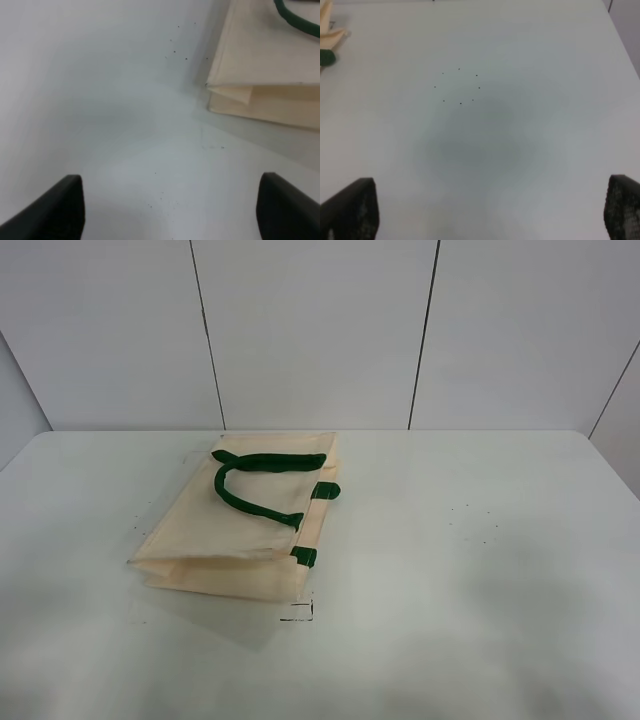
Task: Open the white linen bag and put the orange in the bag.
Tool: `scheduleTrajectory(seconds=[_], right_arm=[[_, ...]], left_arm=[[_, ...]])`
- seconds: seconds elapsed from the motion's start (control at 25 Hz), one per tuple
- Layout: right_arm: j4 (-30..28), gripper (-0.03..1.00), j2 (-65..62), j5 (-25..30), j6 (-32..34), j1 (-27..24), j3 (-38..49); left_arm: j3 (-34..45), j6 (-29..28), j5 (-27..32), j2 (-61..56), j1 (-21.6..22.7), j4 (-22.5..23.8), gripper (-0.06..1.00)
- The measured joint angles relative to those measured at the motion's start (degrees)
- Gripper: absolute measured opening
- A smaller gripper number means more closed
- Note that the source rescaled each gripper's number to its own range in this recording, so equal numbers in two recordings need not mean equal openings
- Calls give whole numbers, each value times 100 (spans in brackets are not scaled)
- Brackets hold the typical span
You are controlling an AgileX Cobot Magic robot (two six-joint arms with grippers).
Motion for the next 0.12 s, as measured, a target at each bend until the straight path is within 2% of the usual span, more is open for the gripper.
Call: scheduleTrajectory(seconds=[0.12], right_arm=[[0,100,0,0,0,0,0]], left_arm=[[0,0,0,0,0,0,96]])
